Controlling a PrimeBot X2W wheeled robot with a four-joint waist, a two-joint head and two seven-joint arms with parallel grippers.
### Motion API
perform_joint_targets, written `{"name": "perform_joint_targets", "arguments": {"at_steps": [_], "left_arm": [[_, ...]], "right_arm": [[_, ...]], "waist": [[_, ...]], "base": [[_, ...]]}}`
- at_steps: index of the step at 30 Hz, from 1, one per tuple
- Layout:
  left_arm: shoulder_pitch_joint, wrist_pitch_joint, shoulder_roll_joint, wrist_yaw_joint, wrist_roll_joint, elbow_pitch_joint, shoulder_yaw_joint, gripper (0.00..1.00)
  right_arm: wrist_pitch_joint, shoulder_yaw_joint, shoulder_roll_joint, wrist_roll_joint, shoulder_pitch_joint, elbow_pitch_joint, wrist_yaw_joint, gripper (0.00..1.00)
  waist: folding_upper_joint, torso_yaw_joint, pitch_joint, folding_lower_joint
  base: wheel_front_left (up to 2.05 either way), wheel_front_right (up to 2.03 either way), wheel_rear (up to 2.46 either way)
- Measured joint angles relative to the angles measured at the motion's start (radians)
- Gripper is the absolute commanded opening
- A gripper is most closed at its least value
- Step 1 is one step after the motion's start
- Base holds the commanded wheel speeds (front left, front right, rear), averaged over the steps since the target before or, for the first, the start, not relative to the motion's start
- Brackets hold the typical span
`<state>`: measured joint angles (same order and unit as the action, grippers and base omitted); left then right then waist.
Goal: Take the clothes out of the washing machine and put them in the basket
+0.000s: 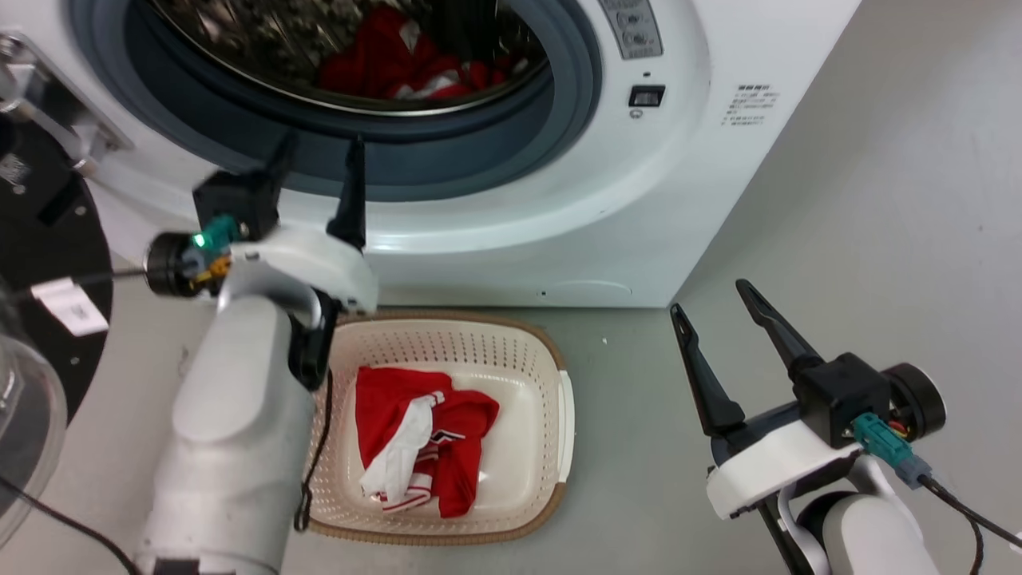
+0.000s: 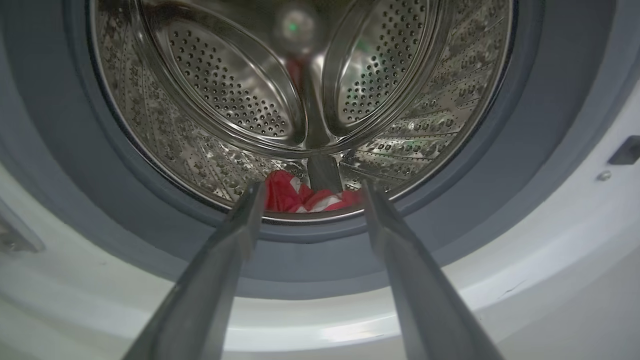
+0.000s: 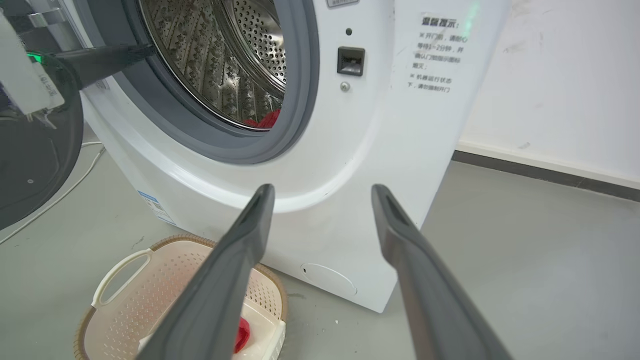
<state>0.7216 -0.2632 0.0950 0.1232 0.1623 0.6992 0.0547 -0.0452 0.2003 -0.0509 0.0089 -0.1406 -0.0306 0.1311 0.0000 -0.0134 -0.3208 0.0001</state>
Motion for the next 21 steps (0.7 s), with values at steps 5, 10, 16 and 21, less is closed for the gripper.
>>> {"name": "perform_joint_targets", "arguments": {"at_steps": [5, 10, 16, 21], "left_arm": [[0.151, 0.016, 0.041, 0.003, 0.008, 0.092, 0.007, 1.0], [0.31, 0.069, 0.09, 0.006, 0.018, 0.183, 0.022, 1.0], [0.485, 0.166, 0.142, 0.006, 0.018, 0.291, 0.051, 1.0], [0.621, 0.257, 0.188, 0.007, 0.013, 0.365, 0.088, 1.0]], "right_arm": [[-0.012, 0.013, 0.0, 0.004, -0.034, -0.001, 0.0, 1.0], [-0.029, 0.029, 0.0, 0.017, -0.053, 0.002, 0.0, 1.0], [-0.053, 0.056, 0.0, 0.034, -0.07, 0.01, 0.0, 1.0], [-0.073, 0.093, 0.0, 0.053, -0.09, 0.018, 0.0, 1.0]], "waist": [[0.0, 0.026, -0.069, 0.0001], [0.0, 0.07, -0.13, 0.0001], [0.0, 0.124, -0.202, 0.0001], [0.0, 0.165, -0.262, 0.0001]], "base": [[0.0, 0.0, 0.0], [0.0, 0.0, 0.0], [0.0, 0.0, 0.0], [0.0, 0.0, 0.0]]}}
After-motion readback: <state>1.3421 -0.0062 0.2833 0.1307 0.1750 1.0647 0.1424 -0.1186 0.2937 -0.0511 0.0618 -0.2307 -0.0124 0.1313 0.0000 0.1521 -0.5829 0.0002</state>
